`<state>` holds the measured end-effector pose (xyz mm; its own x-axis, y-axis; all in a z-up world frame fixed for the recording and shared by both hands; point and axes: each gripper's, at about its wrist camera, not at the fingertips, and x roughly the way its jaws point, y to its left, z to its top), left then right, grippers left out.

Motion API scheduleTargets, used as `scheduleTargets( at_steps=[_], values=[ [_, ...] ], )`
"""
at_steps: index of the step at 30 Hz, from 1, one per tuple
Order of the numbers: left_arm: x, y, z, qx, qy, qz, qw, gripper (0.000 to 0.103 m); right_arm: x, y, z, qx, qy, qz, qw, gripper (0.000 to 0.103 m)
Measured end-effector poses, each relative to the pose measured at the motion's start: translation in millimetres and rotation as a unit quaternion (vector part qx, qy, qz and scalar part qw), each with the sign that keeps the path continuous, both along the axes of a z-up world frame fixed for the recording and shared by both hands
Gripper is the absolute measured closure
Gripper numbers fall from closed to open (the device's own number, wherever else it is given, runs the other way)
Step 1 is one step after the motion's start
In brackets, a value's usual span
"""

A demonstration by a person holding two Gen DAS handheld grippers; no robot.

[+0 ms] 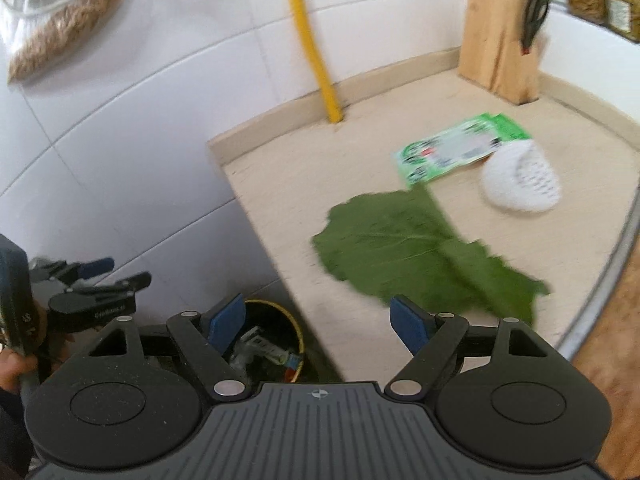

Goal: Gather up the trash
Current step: 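Move both open tools back up to the scraps on the counter, then close the right tool on the white foam fruit net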

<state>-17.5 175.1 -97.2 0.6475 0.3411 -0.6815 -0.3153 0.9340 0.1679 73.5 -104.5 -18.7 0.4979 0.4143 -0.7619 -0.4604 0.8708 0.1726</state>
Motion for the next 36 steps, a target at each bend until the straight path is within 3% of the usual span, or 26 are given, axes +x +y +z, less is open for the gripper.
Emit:
scheduleTargets(
  at_steps=[9,17,27,36],
  values=[
    [7,-16,-10,-0.007,0.030,-0.027,0.9992,0.045,16,-67,23,-0.017,-0.060,-0.051,0.997,0.016],
    [20,-48,12,-0.062,-0.010,-0.044,0.9970,0.045,50,-112,15,-0.019,-0.060,-0.094,0.994,0.016],
    [36,-89,29,-0.105,-0.021,-0.041,0.9934,0.045,106,-109,-1,0.001,-0.058,-0.076,0.995,0.016],
    [33,-82,31,-0.153,-0.034,0.006,0.9876,0.043,166,-95,-23,-0.013,-0.051,-0.073,0.996,0.016]
  ],
)
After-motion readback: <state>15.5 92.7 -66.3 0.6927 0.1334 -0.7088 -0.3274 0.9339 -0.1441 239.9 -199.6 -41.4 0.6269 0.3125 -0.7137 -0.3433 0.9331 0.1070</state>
